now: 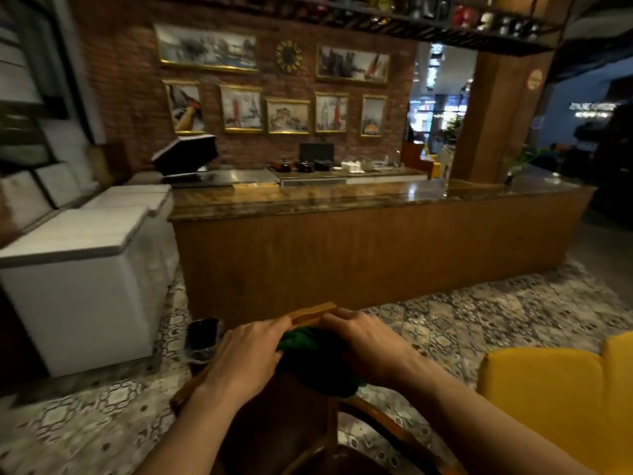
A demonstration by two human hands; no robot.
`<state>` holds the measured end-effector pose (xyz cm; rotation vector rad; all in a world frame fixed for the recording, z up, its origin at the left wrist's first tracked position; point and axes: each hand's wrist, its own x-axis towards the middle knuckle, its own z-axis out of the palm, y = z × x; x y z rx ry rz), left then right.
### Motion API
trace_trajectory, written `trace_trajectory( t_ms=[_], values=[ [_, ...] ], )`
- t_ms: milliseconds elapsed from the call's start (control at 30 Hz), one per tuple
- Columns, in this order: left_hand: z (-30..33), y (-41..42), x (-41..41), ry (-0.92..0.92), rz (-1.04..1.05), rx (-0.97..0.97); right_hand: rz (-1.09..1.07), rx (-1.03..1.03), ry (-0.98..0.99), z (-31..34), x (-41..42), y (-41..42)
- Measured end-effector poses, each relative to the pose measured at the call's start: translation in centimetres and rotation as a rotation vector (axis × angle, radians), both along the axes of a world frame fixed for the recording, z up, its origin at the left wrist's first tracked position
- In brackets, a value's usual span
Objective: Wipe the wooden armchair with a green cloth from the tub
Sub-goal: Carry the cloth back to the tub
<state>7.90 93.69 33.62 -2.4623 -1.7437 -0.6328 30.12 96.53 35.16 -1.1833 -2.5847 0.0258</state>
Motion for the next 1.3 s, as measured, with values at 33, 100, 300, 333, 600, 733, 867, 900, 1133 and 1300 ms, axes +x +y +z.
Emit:
trace_trajectory(
  t_ms=[33,100,300,333,600,733,867,900,1133,1300],
  values=[
    [0.5,-0.7,-0.9,0.008,0.032,0.006,0.029,0.003,0.001,0.7,-0.9,-0.1],
    [1.7,-2.1,-2.3,0.023,0.101,0.031,0.083,0.011,-0.002,2.0,-2.5,-0.2],
    [6.1,-7.3,-4.9,0.08,0.305,0.109,0.281,0.025,0.037,6.4,-6.1,-1.4],
    [6.8,-8.2,-5.3,0.088,0.338,0.117,0.31,0.025,0.05,7.0,-6.6,-1.7],
    [10.3,-17.0,-8.2,0.157,0.647,0.148,0.602,0.018,0.189,10.1,-13.4,-5.3],
    [12.0,-23.2,-9.9,0.189,0.778,0.135,0.732,0.024,0.223,11.2,-17.6,-9.0],
    [13.4,-30.3,-12.4,0.209,0.915,0.151,0.85,0.032,0.242,12.6,-22.0,-14.5],
    [13.7,-32.1,-13.0,0.21,0.949,0.152,0.884,0.033,0.248,13.0,-23.1,-16.1],
    [15.9,-48.4,-17.5,0.235,1.208,0.18,1.135,0.057,0.279,15.8,-31.6,-30.3],
    [16.7,-62.0,-20.0,0.253,1.382,0.195,1.299,0.049,0.302,17.0,-37.6,-43.2]
  ],
)
